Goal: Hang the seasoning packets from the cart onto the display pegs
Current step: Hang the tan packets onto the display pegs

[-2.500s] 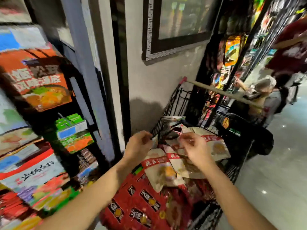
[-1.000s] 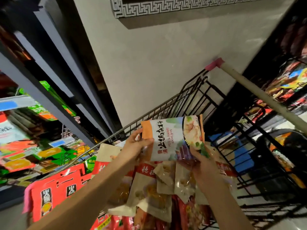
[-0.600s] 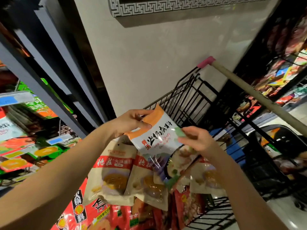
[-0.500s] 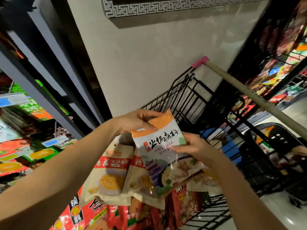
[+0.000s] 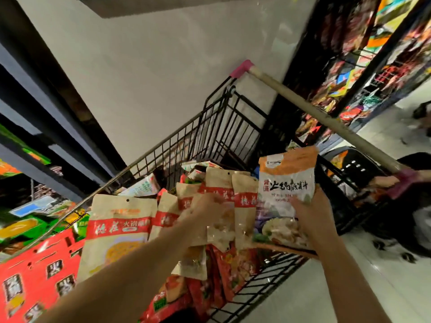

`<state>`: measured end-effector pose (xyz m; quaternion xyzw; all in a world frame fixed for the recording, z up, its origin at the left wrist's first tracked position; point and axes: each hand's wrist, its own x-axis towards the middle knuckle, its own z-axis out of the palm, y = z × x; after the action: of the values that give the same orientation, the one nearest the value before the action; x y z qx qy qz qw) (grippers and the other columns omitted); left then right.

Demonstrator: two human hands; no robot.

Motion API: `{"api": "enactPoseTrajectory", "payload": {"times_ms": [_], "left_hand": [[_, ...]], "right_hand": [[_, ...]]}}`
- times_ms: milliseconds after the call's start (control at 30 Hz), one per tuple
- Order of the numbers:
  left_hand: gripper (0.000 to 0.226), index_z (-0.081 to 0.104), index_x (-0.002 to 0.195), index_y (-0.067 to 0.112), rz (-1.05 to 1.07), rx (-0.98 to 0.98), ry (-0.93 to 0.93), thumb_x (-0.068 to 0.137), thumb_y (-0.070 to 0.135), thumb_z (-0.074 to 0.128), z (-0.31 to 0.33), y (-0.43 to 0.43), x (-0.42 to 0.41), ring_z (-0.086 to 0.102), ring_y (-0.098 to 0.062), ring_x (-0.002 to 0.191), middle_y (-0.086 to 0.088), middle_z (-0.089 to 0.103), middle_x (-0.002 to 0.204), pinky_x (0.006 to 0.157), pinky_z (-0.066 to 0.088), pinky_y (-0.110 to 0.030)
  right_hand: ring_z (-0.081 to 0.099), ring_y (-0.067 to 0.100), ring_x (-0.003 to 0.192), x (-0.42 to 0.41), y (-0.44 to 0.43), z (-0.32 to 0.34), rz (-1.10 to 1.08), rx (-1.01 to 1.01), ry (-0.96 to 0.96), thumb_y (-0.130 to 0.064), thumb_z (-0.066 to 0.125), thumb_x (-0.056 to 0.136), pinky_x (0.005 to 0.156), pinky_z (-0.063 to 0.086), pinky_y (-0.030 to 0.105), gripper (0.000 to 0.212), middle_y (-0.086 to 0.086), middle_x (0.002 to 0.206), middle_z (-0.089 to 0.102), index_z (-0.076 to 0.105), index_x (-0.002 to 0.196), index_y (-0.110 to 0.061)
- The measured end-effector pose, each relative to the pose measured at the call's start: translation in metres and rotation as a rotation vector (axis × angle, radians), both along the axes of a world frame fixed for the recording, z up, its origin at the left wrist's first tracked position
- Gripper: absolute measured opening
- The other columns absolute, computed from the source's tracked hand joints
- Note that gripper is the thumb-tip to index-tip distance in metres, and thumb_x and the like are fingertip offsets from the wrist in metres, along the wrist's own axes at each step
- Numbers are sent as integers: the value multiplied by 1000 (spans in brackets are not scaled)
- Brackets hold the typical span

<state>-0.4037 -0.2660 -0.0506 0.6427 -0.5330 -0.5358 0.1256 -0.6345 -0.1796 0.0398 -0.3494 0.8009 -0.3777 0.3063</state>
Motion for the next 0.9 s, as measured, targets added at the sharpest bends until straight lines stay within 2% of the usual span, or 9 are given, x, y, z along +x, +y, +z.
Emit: {"api": "enactPoseTrajectory", "payload": {"times_ms": [133,233,367,467,533,633,700,800,900], "left_hand": [[18,72,101,20,-61,5,-23,89,34,73,-4,16,-47,72,-21,76,-2,75,87,72,63,-40],[27,62,103,28,-22,42,-44,81,41,72,6,20,-61,69,-19,79,3,70,91,65,60,-35],[18,70,95,11,38,197,52,79,13,79,5,12,-66,72,-23,80,-6,74,89,74,64,-40],[20,72,98,9,81,239,99,81,12,82,4,4,-67,72,-27,88,-9,75,94,82,62,-46],[23,69,106,6,96,253,124,85,11,79,11,1,-67,68,-28,95,-9,71,98,81,60,-42],[15,67,103,9,134,189,158,90,11,74,21,-4,-49,63,-21,90,-4,67,95,80,52,-35],[4,69,92,7,204,120,196,89,9,72,23,-10,-23,71,-28,89,-9,74,93,83,60,-43],[20,68,105,1,315,182,322,87,6,76,22,-14,13,76,-32,89,-13,78,96,80,64,-46],[26,65,102,8,290,200,310,83,13,83,19,-6,18,75,-29,94,-17,75,107,82,63,-43]], "right_hand": [[64,25,107,-11,6,-3,-59,-20,28,-12,70,93,87,51,40,50,1,122,67,53,140,-19],[67,25,105,-10,10,-6,-67,0,-1,-15,73,91,86,55,43,46,0,118,70,56,134,-20],[65,27,104,-10,12,-5,-65,16,17,-11,69,93,81,52,39,39,2,114,67,56,129,-15],[66,26,106,-12,13,-3,-72,24,21,-10,69,93,85,55,43,39,1,115,68,57,129,-16],[66,27,106,-13,13,-1,-68,22,15,-10,69,92,86,56,45,42,3,117,69,57,132,-16],[66,25,105,-14,13,1,-67,13,1,-9,69,93,85,56,43,45,1,117,68,56,136,-17],[64,23,102,-13,12,0,-53,9,-25,-8,69,94,81,54,39,45,0,116,66,55,136,-16],[63,22,103,-8,9,-4,-14,23,-71,-4,67,95,77,50,33,42,4,118,66,56,135,-13],[66,27,108,0,6,-12,5,53,-72,-5,67,95,80,52,37,41,7,121,68,57,134,-11]]}}
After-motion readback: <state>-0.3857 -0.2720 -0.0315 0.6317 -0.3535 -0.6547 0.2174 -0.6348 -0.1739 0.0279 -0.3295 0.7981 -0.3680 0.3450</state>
